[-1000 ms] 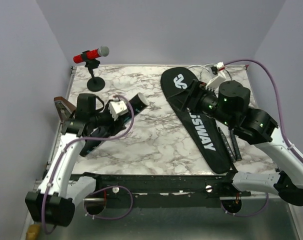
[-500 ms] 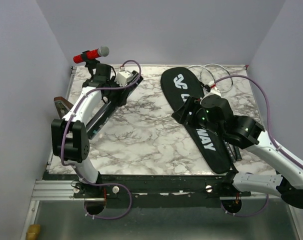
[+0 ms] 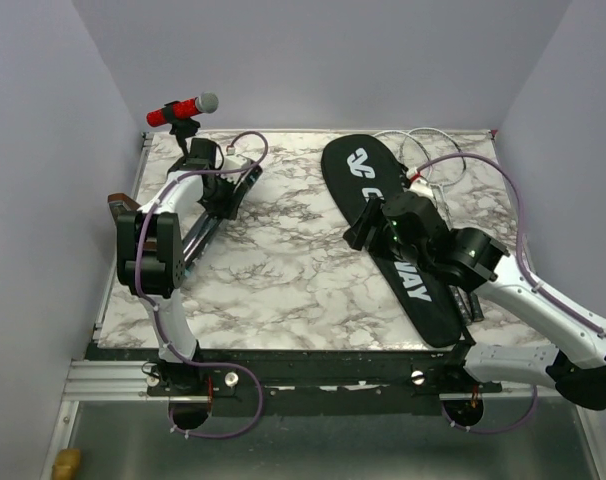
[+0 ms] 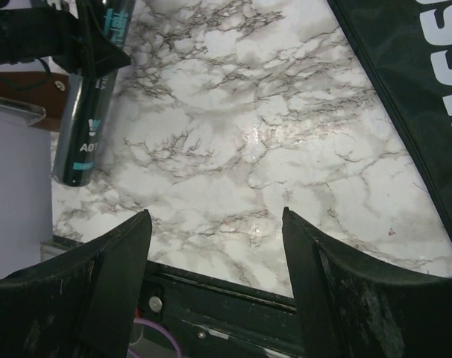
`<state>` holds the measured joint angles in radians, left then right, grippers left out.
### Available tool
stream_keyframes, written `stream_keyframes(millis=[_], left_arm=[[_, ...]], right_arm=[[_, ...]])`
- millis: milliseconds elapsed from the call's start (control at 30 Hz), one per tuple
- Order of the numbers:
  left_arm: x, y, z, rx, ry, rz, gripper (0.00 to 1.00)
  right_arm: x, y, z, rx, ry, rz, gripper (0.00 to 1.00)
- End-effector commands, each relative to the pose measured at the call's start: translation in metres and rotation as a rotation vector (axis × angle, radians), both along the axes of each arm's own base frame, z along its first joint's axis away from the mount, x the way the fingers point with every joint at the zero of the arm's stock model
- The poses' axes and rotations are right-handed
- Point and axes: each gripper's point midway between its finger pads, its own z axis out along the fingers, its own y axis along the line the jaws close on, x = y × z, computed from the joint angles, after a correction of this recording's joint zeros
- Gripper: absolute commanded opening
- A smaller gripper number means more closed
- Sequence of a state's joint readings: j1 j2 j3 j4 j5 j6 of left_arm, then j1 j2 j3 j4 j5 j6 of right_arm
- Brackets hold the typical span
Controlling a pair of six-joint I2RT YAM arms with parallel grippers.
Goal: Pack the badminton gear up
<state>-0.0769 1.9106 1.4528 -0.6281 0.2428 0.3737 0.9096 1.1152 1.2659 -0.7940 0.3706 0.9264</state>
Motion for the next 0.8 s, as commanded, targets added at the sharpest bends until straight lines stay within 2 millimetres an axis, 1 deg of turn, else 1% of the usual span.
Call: stream_keyframes(millis=[0, 100, 167, 200, 333, 433, 600, 633, 700, 767], left_arm=[[0.015, 0.025, 0.002, 0.080, -0.049, 0.062, 0.53], [0.012, 0.030, -0.005, 0.104, -0.035, 0.066, 0.56], [0.010, 0.030, -0.009, 0.109, -0.027, 0.063, 0.64], [0.008, 0.030, -0.010, 0.107, -0.022, 0.064, 0.66], [0.004, 0.030, -0.013, 0.107, -0.019, 0.054, 0.69], [0.001, 0.029, -0.015, 0.103, -0.007, 0.050, 0.74], [-0.005, 0.027, -0.016, 0.094, 0.001, 0.042, 0.76], [-0.006, 0.026, -0.015, 0.090, 0.002, 0.040, 0.79], [-0.011, 0.024, -0.018, 0.086, 0.013, 0.028, 0.99], [-0.013, 0.024, -0.020, 0.095, 0.011, 0.022, 0.99]], right_arm=[[0.007, -0.008, -0.014, -0.055, 0.017, -0.057, 0.79], [0.010, -0.007, -0.017, -0.065, 0.028, -0.064, 0.79], [0.013, -0.006, -0.018, -0.066, 0.031, -0.069, 0.79], [0.014, -0.005, -0.018, -0.064, 0.033, -0.069, 0.79], [0.017, -0.006, -0.020, -0.067, 0.042, -0.076, 0.79], [0.018, -0.006, -0.020, -0.065, 0.046, -0.076, 0.79], [0.018, -0.007, -0.018, -0.060, 0.045, -0.071, 0.79], [0.018, -0.007, -0.019, -0.063, 0.046, -0.073, 0.79], [0.018, -0.008, -0.019, -0.062, 0.047, -0.072, 0.79], [0.018, -0.007, -0.021, -0.067, 0.051, -0.070, 0.79]])
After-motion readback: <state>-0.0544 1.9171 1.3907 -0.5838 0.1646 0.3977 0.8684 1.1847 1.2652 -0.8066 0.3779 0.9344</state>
